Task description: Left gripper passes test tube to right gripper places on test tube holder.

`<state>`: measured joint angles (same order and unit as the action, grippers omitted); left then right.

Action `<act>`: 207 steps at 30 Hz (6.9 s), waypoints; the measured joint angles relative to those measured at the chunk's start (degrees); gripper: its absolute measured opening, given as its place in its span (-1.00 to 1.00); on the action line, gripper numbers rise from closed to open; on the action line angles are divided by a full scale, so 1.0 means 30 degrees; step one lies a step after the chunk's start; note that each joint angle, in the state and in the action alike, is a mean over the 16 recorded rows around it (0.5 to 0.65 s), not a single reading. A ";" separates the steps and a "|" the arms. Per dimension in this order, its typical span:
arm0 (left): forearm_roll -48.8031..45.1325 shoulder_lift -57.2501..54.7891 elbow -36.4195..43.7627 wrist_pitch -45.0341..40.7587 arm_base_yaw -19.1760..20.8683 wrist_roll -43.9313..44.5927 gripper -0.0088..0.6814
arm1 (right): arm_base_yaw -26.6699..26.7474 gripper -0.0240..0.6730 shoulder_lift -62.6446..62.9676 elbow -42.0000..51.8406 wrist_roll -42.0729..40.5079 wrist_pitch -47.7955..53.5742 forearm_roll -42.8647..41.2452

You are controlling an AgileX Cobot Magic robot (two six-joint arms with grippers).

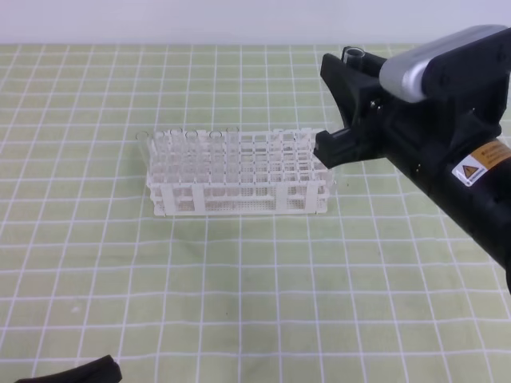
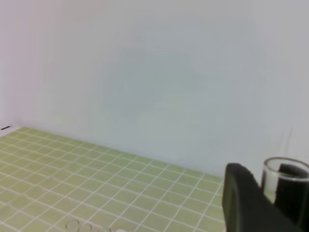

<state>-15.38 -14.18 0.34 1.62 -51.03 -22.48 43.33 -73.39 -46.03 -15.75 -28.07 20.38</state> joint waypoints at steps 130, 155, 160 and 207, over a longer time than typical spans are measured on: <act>-0.0077 -0.0105 0.0008 -0.0299 0.0000 0.0002 -0.98 | -0.2074 -0.90 -1.2387 -0.6301 0.8136 -0.6255 -0.8592; -0.0077 -0.0105 0.0008 -0.0387 0.0000 0.0000 -0.98 | -0.2074 -0.90 -1.3185 -0.6781 0.8102 -0.6152 -0.8693; -0.0077 -0.0106 0.0008 -0.0395 0.0000 0.0001 -0.98 | -0.2074 -0.90 -1.3324 -0.6781 0.8096 -0.6335 -0.8693; -0.0075 -0.0094 -0.0032 -0.0546 -0.0011 -0.0005 -0.98 | -0.2248 -0.85 -1.1508 -0.5621 0.8172 -0.6083 -1.0043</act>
<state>-15.61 -14.46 0.24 -0.01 -51.07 -22.49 36.59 -107.92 -62.90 8.76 -46.32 -9.75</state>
